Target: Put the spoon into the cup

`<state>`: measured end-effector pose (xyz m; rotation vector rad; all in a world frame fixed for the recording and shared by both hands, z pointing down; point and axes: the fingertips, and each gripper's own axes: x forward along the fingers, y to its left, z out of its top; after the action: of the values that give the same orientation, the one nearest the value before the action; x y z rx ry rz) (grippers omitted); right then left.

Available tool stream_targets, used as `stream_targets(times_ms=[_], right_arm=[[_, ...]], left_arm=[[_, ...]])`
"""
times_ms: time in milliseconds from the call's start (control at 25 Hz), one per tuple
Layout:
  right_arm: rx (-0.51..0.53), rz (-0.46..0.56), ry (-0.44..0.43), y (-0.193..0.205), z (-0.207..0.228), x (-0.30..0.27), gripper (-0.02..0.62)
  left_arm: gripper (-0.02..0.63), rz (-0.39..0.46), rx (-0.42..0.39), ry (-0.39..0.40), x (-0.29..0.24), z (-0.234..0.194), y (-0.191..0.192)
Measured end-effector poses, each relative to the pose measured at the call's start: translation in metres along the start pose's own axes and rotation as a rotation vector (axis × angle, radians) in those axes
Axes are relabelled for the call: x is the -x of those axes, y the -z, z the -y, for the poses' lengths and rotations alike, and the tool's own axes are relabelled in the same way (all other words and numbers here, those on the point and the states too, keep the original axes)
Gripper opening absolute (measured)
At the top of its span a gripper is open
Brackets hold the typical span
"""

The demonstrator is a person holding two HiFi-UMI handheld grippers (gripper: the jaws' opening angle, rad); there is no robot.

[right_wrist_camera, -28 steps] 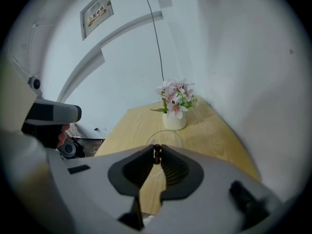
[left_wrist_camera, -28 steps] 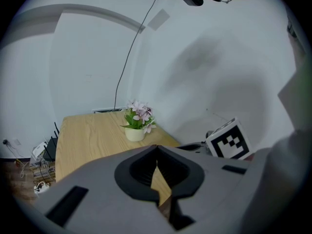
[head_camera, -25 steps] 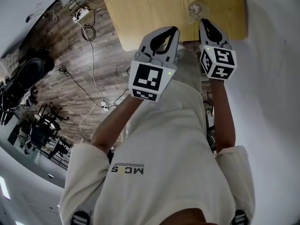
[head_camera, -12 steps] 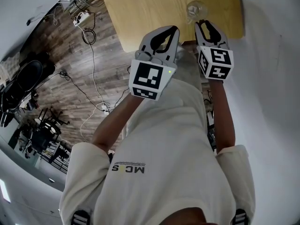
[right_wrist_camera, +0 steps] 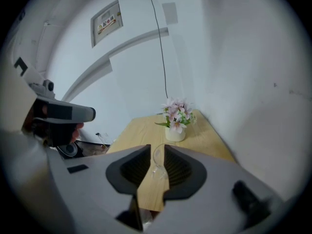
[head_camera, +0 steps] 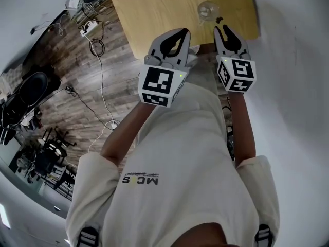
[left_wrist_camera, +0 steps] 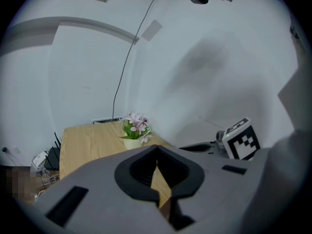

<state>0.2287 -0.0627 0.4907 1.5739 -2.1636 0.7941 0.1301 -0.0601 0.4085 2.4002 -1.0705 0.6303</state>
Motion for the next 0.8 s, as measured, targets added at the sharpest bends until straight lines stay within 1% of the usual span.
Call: stream_targets(times_ms=[40, 160, 360, 560, 800], right_arm=[[-0.004, 0.021, -0.016, -0.006, -0.003, 0.006, 0.082], [0.000, 0.074, -0.044, -0.024, -0.016, 0.024, 0.064], [0.046, 0.174, -0.059, -0.055, -0.034, 0.055, 0.054], [0.038, 0.278, -0.116, -0.082, -0.053, 0.083, 0.049], [0.084, 0.349, -0.157, -0.109, -0.067, 0.118, 0.049]], left_arm=[[0.014, 0.006, -0.001, -0.002, 0.002, 0.000, -0.002], [0.014, 0.025, 0.004, -0.015, 0.010, -0.004, -0.010], [0.014, 0.071, -0.007, -0.025, 0.024, -0.003, -0.026], [0.014, 0.136, -0.012, -0.015, 0.042, 0.005, -0.047], [0.014, 0.203, -0.030, 0.012, 0.067, 0.020, -0.070]])
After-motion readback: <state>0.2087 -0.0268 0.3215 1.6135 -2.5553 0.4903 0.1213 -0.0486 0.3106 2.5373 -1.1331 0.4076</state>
